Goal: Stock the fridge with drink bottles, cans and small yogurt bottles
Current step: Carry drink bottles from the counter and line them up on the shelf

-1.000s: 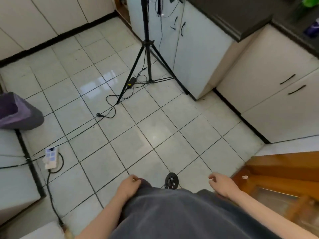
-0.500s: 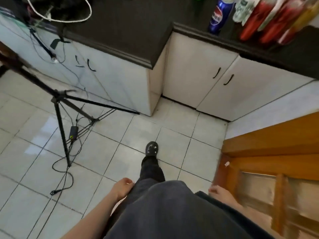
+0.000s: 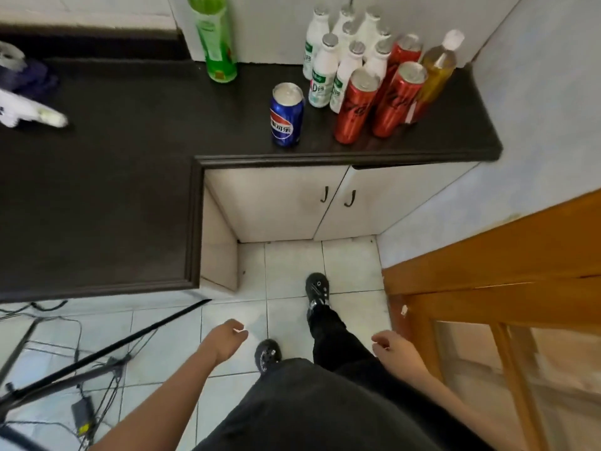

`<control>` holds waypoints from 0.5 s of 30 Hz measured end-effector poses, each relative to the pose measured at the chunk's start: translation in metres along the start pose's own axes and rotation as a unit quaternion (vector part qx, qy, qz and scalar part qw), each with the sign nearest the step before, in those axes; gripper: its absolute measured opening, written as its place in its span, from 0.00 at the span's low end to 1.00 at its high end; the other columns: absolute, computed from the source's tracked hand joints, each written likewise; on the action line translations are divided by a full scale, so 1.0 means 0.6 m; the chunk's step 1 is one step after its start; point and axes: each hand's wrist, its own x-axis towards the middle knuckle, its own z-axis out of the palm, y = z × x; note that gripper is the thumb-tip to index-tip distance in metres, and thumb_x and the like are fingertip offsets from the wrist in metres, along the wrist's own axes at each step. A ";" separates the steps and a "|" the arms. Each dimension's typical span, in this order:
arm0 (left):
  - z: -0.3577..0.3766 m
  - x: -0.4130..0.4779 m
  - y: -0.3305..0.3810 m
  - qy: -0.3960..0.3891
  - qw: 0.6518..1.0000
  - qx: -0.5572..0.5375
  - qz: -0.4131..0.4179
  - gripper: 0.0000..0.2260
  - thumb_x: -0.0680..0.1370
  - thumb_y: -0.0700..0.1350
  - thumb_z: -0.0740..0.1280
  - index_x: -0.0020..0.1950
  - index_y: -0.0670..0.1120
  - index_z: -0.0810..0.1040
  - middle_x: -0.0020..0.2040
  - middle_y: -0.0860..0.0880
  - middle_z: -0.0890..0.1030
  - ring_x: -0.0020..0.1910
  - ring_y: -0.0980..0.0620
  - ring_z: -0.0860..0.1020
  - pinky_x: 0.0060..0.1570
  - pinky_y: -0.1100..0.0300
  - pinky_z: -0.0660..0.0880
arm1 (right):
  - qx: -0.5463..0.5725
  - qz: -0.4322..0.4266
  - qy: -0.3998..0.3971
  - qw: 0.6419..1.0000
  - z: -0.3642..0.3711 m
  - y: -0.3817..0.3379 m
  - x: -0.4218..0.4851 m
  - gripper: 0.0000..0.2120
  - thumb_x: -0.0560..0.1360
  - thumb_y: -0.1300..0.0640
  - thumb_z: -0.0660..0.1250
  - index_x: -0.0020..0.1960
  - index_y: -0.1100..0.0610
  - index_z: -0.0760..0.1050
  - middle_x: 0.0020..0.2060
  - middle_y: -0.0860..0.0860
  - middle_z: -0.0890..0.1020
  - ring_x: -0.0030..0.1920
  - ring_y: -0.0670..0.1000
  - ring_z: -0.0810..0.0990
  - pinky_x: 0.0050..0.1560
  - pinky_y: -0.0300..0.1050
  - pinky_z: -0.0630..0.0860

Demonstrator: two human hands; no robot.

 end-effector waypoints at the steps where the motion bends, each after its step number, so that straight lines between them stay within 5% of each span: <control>1: -0.008 0.011 0.023 -0.010 1.000 -0.009 0.008 0.17 0.81 0.51 0.60 0.68 0.45 0.71 0.65 0.44 0.75 0.62 0.46 0.74 0.57 0.60 0.67 | 0.000 -0.010 -0.003 1.000 -0.015 -0.017 0.019 0.13 0.79 0.55 0.61 0.62 0.53 0.73 0.58 0.49 0.79 0.56 0.46 0.77 0.58 0.39 0.73; 8: -0.138 0.051 0.226 0.071 0.959 -0.259 0.089 0.10 0.81 0.48 0.62 0.59 0.46 0.76 0.52 0.47 0.80 0.46 0.52 0.78 0.48 0.61 0.71 | 0.047 -0.223 0.094 0.969 -0.221 -0.227 0.147 0.09 0.78 0.57 0.63 0.56 0.51 0.78 0.51 0.42 0.81 0.50 0.39 0.77 0.48 0.25 0.68; 11: -0.238 0.043 0.306 0.175 0.920 -0.328 0.123 0.07 0.81 0.48 0.62 0.54 0.49 0.77 0.47 0.51 0.81 0.41 0.56 0.78 0.37 0.65 0.71 | 0.059 -0.340 0.147 0.927 -0.325 -0.342 0.161 0.08 0.77 0.58 0.64 0.54 0.51 0.79 0.46 0.39 0.80 0.46 0.36 0.77 0.47 0.23 0.69; 15: -0.371 0.029 0.386 0.302 0.851 -0.383 0.196 0.07 0.81 0.43 0.61 0.50 0.52 0.78 0.44 0.53 0.82 0.38 0.61 0.78 0.39 0.72 0.72 | 0.115 -0.478 0.179 0.852 -0.428 -0.457 0.163 0.09 0.76 0.60 0.64 0.54 0.52 0.78 0.45 0.41 0.81 0.48 0.38 0.79 0.48 0.29 0.74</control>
